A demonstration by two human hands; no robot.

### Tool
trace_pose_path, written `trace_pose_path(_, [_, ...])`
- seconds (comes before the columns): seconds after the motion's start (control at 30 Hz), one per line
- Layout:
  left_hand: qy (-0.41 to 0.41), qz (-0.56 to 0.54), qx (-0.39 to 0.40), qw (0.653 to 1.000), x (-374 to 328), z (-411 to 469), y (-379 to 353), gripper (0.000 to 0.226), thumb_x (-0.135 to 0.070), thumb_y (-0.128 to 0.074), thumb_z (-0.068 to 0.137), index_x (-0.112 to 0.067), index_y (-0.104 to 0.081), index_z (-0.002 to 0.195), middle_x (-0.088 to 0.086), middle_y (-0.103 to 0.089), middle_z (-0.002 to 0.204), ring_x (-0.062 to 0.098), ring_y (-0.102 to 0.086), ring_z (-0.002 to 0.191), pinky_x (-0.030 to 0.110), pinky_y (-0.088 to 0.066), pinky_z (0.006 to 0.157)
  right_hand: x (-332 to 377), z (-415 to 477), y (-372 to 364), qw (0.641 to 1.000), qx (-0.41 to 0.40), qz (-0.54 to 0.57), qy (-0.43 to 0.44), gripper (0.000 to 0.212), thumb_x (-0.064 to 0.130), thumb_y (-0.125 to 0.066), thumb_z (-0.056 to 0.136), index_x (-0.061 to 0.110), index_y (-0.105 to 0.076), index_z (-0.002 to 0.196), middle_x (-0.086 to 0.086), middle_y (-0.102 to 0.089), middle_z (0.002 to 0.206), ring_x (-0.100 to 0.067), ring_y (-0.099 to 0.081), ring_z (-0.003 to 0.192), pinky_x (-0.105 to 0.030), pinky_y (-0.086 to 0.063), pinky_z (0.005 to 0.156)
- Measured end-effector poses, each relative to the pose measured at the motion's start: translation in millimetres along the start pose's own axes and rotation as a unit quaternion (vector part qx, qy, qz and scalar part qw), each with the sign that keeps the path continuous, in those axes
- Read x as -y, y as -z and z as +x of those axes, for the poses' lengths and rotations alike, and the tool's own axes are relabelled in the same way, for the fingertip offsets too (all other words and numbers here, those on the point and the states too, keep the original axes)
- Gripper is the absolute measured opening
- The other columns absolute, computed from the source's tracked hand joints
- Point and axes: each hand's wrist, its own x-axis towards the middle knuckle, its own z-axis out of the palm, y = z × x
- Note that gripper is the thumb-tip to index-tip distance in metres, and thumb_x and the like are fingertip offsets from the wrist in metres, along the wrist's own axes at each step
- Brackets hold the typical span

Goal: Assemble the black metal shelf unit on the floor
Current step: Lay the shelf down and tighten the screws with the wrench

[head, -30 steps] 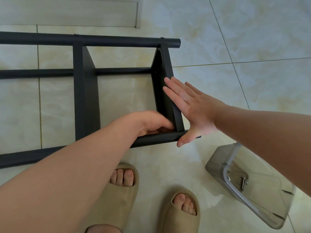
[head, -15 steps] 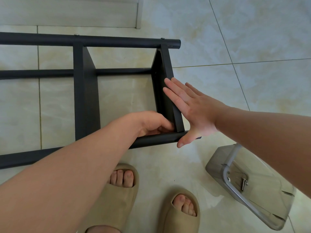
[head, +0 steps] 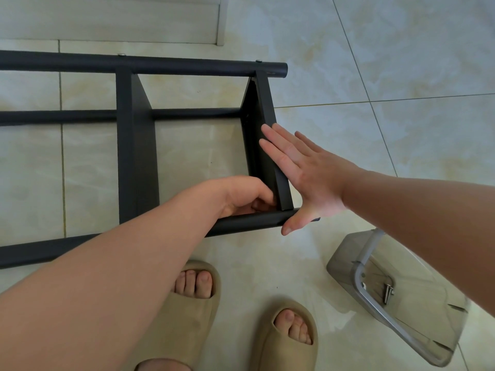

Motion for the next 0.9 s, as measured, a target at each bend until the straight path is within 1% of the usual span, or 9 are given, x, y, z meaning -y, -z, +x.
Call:
trace_pose_path(0.17, [-0.029,0.058,-0.027,0.998,0.9,2.0,0.1,0.008,-0.01,-0.065,0.089,-0.012,-0.072,0.087,0.004,-0.073,0.076,0.016,-0.07,0.069,0.027,-0.053,0.064,-0.4,-0.2,0.4,1.0,0.002,-0.001,0.0,0.151,0.105,-0.037,0.05,0.018,0.028,0.155,0.002,0.043,0.158,-0.016,0.035,0.148,-0.046,0.005,0.126])
trace_pose_path(0.3, [-0.032,0.03,-0.015,0.999,2.6,1.3,2.1,0.013,-0.002,-0.061,0.088,-0.008,-0.073,0.089,0.01,-0.073,0.085,0.021,-0.069,0.078,0.031,-0.053,0.073,-0.1,0.0,0.3,1.0,0.001,-0.001,0.0,0.151,0.105,-0.037,0.051,0.018,0.028,0.156,0.002,0.043,0.158,-0.016,0.035,0.148,-0.045,0.006,0.126])
trace_pose_path(0.37, [-0.023,0.012,-0.009,1.0,2.2,1.0,1.9,0.016,0.0,-0.056,0.088,-0.006,-0.071,0.088,0.012,-0.07,0.086,0.022,-0.067,0.078,0.03,-0.052,0.072,-0.1,0.0,0.4,1.0,0.0,-0.002,0.0,0.151,0.105,-0.037,0.051,0.018,0.028,0.155,0.002,0.043,0.158,-0.016,0.035,0.148,-0.045,0.006,0.126])
trace_pose_path(0.5, [-0.001,0.006,0.0,1.0,-0.2,0.1,-0.5,0.015,-0.009,-0.056,0.092,-0.007,-0.07,0.096,0.009,-0.07,0.086,0.017,-0.067,0.07,0.023,-0.053,0.058,0.1,-0.2,0.6,1.0,0.0,-0.002,-0.001,0.151,0.105,-0.037,0.05,0.018,0.028,0.155,0.002,0.042,0.159,-0.016,0.035,0.148,-0.046,0.005,0.126])
trace_pose_path(0.57, [-0.016,0.033,-0.011,0.999,0.2,1.3,-0.8,0.011,-0.011,-0.06,0.091,-0.01,-0.071,0.089,0.004,-0.072,0.077,0.015,-0.068,0.068,0.025,-0.053,0.062,0.1,-0.1,0.6,1.0,0.001,-0.001,-0.001,0.151,0.105,-0.037,0.05,0.018,0.028,0.156,0.002,0.042,0.159,-0.016,0.034,0.148,-0.047,0.004,0.126])
trace_pose_path(0.67, [-0.04,0.05,-0.029,0.998,1.7,1.3,0.3,0.013,-0.005,-0.063,0.089,-0.011,-0.07,0.08,0.006,-0.071,0.073,0.018,-0.068,0.069,0.03,-0.053,0.072,0.2,-0.3,0.1,1.0,0.0,0.002,-0.001,0.151,0.105,-0.038,0.05,0.018,0.027,0.156,0.002,0.041,0.159,-0.016,0.034,0.149,-0.047,0.004,0.126])
trace_pose_path(0.77, [-0.034,0.019,-0.022,0.999,1.9,0.6,1.7,0.019,0.001,-0.059,0.088,-0.009,-0.069,0.076,0.006,-0.069,0.069,0.017,-0.067,0.066,0.028,-0.052,0.069,0.3,-0.6,0.2,1.0,-0.001,0.004,-0.001,0.151,0.105,-0.039,0.05,0.019,0.027,0.156,0.002,0.041,0.159,-0.016,0.034,0.149,-0.047,0.004,0.126])
trace_pose_path(0.83, [-0.021,0.011,-0.012,1.0,0.1,-1.3,0.3,0.015,0.0,-0.056,0.088,-0.005,-0.067,0.08,0.007,-0.066,0.07,0.017,-0.064,0.064,0.026,-0.05,0.063,0.2,-0.4,0.4,1.0,-0.002,0.003,0.0,0.152,0.105,-0.038,0.05,0.019,0.027,0.156,0.002,0.042,0.158,-0.016,0.034,0.149,-0.047,0.004,0.126])
trace_pose_path(0.9, [-0.014,0.019,-0.005,1.0,-1.4,-2.1,-2.2,0.013,-0.005,-0.055,0.091,-0.006,-0.068,0.09,0.007,-0.068,0.075,0.017,-0.065,0.065,0.023,-0.051,0.06,0.3,-0.2,0.6,1.0,-0.002,0.003,0.001,0.152,0.105,-0.038,0.05,0.019,0.027,0.156,0.002,0.042,0.158,-0.016,0.034,0.149,-0.047,0.003,0.126])
